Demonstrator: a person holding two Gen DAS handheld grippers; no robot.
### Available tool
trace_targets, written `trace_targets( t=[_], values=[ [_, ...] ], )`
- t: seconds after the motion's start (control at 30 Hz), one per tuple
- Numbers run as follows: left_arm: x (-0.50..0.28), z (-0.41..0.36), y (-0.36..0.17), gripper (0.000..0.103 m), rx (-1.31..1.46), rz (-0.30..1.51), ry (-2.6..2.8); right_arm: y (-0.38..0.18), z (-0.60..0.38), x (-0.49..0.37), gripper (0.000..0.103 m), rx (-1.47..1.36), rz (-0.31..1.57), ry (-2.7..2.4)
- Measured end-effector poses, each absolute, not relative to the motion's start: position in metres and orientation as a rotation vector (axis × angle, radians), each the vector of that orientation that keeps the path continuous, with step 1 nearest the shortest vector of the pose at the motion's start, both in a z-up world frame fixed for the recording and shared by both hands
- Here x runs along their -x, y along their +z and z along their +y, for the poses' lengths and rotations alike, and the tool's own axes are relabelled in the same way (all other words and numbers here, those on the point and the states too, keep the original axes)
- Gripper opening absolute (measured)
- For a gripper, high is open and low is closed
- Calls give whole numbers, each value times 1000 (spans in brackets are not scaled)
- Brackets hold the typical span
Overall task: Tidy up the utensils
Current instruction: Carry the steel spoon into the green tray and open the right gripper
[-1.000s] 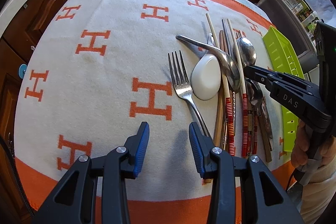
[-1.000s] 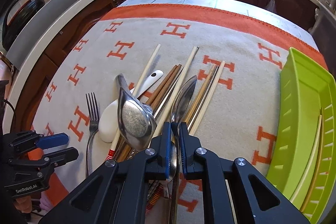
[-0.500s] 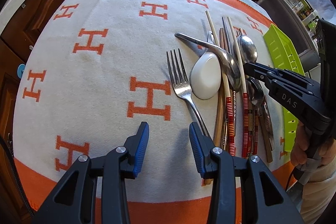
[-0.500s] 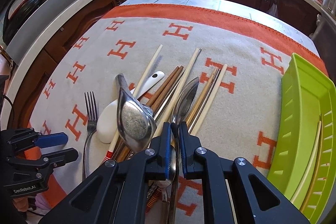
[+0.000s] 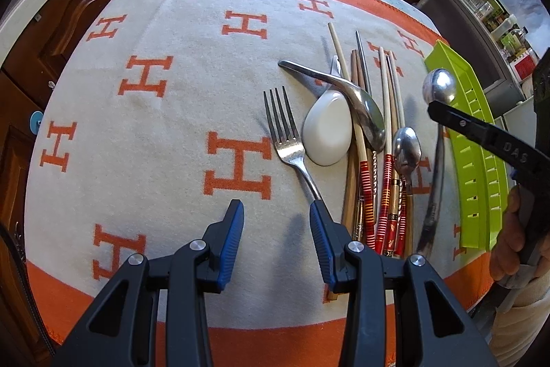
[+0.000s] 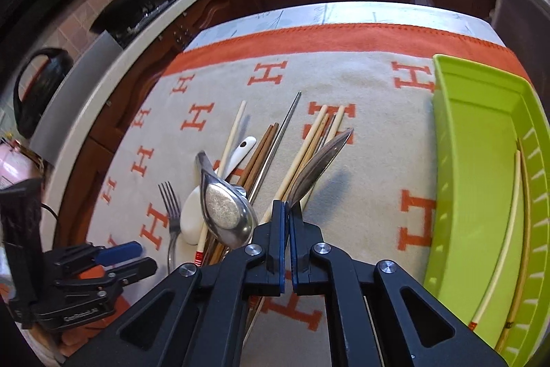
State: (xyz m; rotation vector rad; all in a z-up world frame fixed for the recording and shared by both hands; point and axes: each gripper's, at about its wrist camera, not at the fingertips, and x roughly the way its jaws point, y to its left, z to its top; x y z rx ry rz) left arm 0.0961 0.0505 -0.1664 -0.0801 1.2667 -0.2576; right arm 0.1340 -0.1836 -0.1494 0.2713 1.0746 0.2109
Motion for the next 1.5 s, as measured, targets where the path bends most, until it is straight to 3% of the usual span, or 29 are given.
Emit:
trace_targets(
  t=[0.27, 0.53, 1.0, 1.2, 1.43, 1.5],
  values=[
    [-91, 43, -155, 38, 53, 1245, -272, -98, -219, -90, 2, -365, 957, 218],
    [-84, 13, -140, 38, 5, 1231, -332, -61, -272, -58, 2, -243, 929, 58],
    [-95, -56, -141, 38, -4, 1300, -444, -122, -311, -99, 2, -62, 1111, -21],
    [-105, -65, -152, 37, 45, 1359, -435, -136, -332, -107, 17, -225, 1127, -56],
    [-113, -74, -167, 21, 126, 1460, -448, -125, -350, -75, 18, -406, 1047, -39],
    [-112, -76, -170, 20, 134, 1479, -449, -122, -350, -64, 18, -441, 1029, -30]
  ],
)
